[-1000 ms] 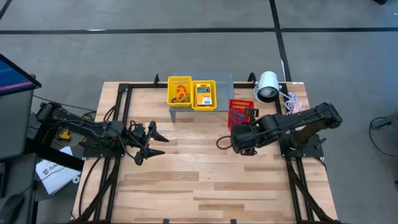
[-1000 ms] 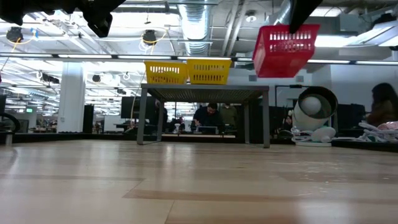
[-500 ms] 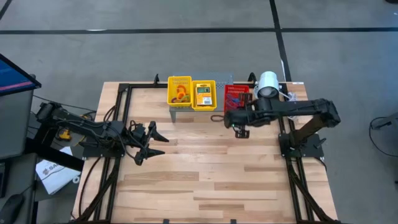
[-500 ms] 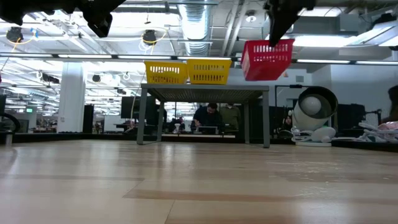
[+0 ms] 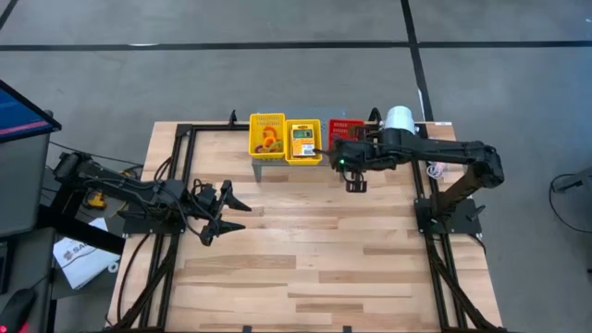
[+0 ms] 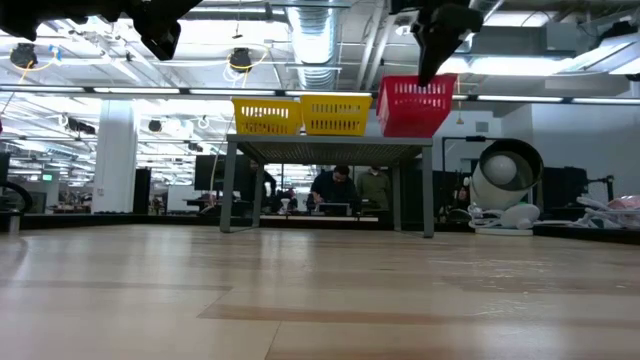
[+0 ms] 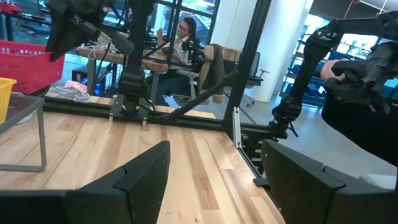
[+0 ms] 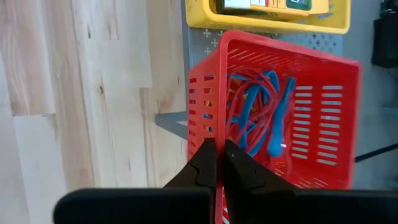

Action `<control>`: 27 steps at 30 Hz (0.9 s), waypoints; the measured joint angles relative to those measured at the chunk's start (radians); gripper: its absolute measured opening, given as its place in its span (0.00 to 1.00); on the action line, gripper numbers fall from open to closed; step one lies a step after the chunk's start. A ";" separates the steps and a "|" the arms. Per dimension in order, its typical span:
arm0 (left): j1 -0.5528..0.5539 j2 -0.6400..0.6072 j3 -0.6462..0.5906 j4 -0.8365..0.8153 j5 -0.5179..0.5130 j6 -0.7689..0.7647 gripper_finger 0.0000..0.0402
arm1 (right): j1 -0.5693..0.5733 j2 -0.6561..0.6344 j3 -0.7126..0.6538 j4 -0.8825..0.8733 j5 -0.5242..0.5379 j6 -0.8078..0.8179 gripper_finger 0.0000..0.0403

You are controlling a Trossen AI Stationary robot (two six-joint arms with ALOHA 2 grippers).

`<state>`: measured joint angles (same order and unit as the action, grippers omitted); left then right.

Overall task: Pick & Place Office Desk Supplies
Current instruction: Put the red bin on the shelf

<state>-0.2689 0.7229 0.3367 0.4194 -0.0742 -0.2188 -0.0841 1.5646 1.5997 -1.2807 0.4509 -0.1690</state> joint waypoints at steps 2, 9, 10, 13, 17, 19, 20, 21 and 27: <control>0.000 0.000 0.000 0.000 0.000 0.000 0.62 | -0.018 0.000 0.000 0.014 -0.011 -0.018 0.00; 0.000 0.000 0.000 0.000 0.000 0.000 0.62 | -0.062 0.000 0.000 0.056 -0.044 -0.069 0.00; 0.000 0.000 0.000 0.000 0.000 0.000 0.62 | -0.067 0.000 0.000 0.059 -0.054 -0.072 0.00; 0.000 0.000 0.000 0.000 0.000 0.000 0.62 | -0.078 0.000 -0.002 0.063 -0.065 -0.078 0.00; 0.000 0.000 0.000 0.000 0.000 0.000 0.62 | -0.090 0.001 -0.027 0.092 -0.088 -0.101 0.00; 0.000 0.000 0.000 0.000 0.000 0.000 0.62 | -0.095 0.001 -0.042 0.096 -0.088 -0.104 0.00; 0.000 0.000 0.000 0.000 0.000 0.000 0.62 | -0.096 0.001 -0.052 0.106 -0.088 -0.104 0.00; 0.000 0.000 0.000 0.000 0.000 0.000 0.62 | -0.096 0.001 -0.061 0.116 -0.088 -0.104 0.00; 0.000 0.000 0.000 0.000 0.000 0.000 0.62 | -0.102 0.001 -0.093 0.145 -0.088 -0.124 0.00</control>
<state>-0.2688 0.7227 0.3367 0.4194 -0.0742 -0.2187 -0.1864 1.5654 1.5070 -1.1357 0.3634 -0.2933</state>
